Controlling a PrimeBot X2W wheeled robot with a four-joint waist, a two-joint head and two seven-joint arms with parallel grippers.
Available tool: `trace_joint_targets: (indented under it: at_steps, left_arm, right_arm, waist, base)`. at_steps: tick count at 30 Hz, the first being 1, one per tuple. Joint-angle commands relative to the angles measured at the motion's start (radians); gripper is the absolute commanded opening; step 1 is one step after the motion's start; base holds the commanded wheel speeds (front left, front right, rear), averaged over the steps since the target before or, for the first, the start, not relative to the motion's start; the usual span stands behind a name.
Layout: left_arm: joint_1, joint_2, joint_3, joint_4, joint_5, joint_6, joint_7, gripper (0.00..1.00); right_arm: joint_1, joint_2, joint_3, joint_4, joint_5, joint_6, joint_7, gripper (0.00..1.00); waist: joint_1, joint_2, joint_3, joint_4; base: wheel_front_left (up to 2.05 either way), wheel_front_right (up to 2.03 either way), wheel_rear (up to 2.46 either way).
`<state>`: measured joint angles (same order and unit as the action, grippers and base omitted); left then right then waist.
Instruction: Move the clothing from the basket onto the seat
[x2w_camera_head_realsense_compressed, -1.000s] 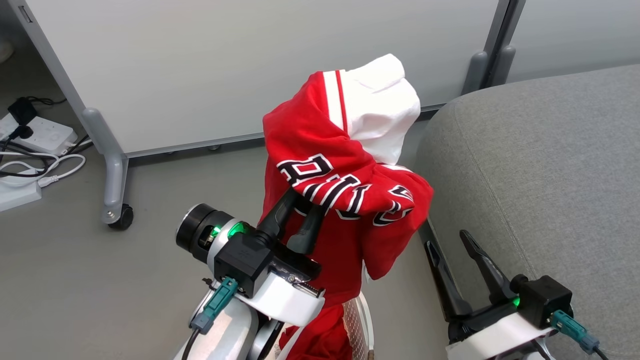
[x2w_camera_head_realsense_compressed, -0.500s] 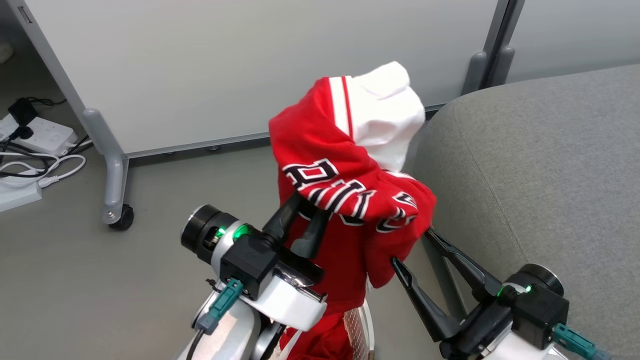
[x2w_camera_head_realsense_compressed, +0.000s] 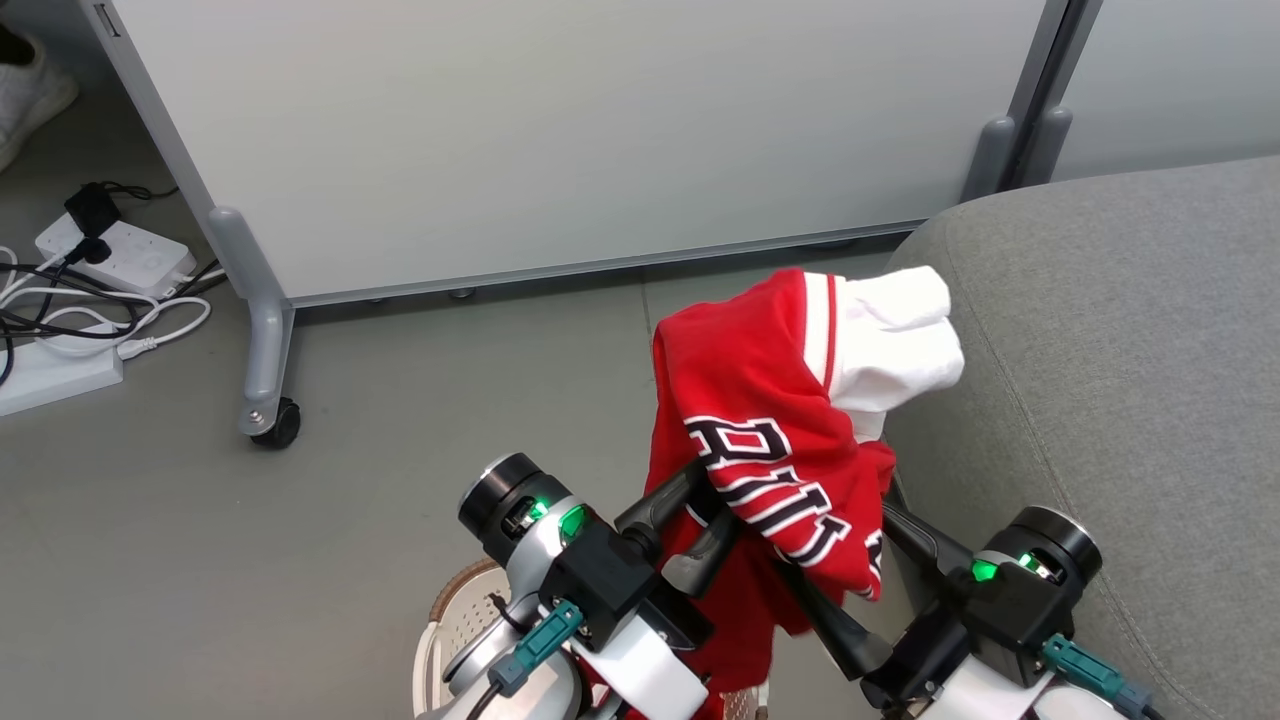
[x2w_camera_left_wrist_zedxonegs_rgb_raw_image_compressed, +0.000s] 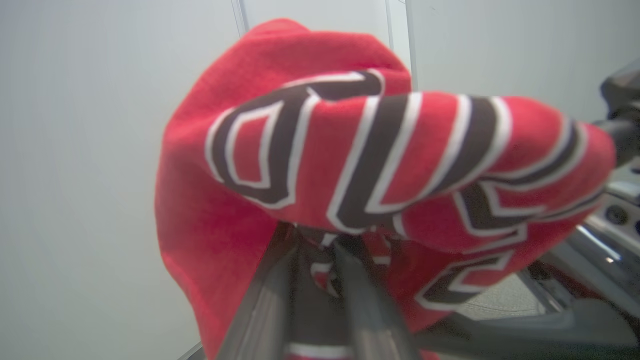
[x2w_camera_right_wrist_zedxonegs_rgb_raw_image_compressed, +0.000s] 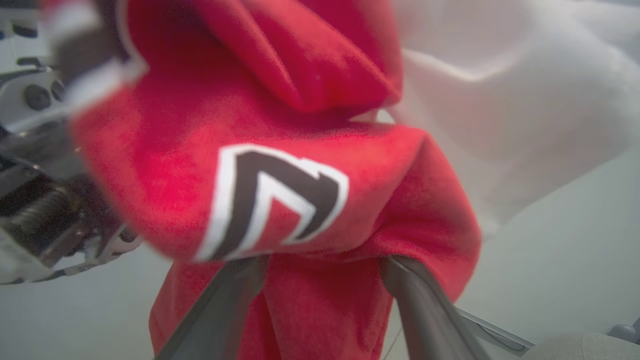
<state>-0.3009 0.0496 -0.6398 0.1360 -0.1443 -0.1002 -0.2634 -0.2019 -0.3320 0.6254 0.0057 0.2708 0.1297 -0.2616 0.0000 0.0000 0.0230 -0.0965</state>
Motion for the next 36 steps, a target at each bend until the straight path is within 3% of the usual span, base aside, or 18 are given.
trace_joint_targets:
  at_steps: [1, 16, 17, 18, 30, 31, 32, 33, 36]
  left_arm:
    - [-0.016, 0.002, -0.007, 0.0, -0.006, -0.005, -0.002, 0.0]
    - [-0.024, 0.001, -0.1, 0.002, -0.089, -0.018, -0.001, 0.0]
    - [-0.024, 0.002, -0.102, 0.003, -0.092, -0.018, -0.001, 0.0]
    - [-0.024, 0.001, -0.102, 0.005, -0.093, -0.017, -0.001, 0.0]
    - [-0.009, 0.005, -0.074, 0.02, -0.096, 0.008, 0.0, 0.0]
    - [-0.006, 0.006, -0.073, 0.028, -0.1, 0.008, 0.0, 0.36]
    - [-0.007, 0.005, -0.072, 0.031, -0.102, 0.008, 0.0, 0.82]
    - [-0.008, 0.005, -0.068, 0.029, -0.109, 0.012, 0.0, 1.0]
    - [-0.015, 0.003, -0.06, 0.024, -0.114, 0.023, -0.001, 1.0]
  right_arm:
    - [-0.016, 0.001, 0.004, 0.006, -0.008, 0.002, -0.005, 1.0]
    - [-0.073, 0.067, 0.057, 0.089, -0.013, 0.002, -0.005, 1.0]
    - [-0.071, 0.069, 0.062, 0.095, -0.004, 0.002, -0.005, 0.76]
    - [-0.073, 0.072, 0.056, 0.09, 0.001, 0.002, -0.005, 0.0]
    - [-0.021, 0.108, -0.043, 0.055, 0.06, 0.001, -0.007, 0.0]
    - [-0.018, 0.111, -0.051, 0.053, 0.063, 0.001, -0.007, 0.0]
    - [-0.013, 0.116, -0.06, 0.049, 0.069, 0.001, -0.007, 0.0]
    - [-0.008, 0.121, -0.07, 0.049, 0.076, 0.001, -0.007, 0.0]
    - [0.005, 0.13, -0.087, 0.054, 0.086, 0.001, -0.007, 0.0]
  waist:
    - [0.0, 0.0, 0.0, 0.002]
    - [0.0, 0.0, -0.003, 0.017]
    - [0.0, 0.0, -0.003, 0.019]
    - [0.0, 0.0, -0.003, 0.02]
    - [0.0, 0.0, -0.002, 0.02]
    - [0.0, 0.0, -0.002, 0.019]
    - [0.0, 0.0, -0.002, 0.018]
    - [0.0, 0.0, -0.001, 0.017]
    - [0.0, 0.0, 0.0, 0.015]
  base:
    - [0.0, 0.0, 0.0]
    - [0.0, 0.0, 0.0]
    - [0.0, 0.0, 0.0]
    - [0.0, 0.0, 0.0]
    - [0.0, 0.0, 0.0]
    - [0.0, 0.0, 0.0]
    - [0.0, 0.0, 0.0]
    - [0.0, 0.0, 0.0]
    - [0.0, 0.0, 0.0]
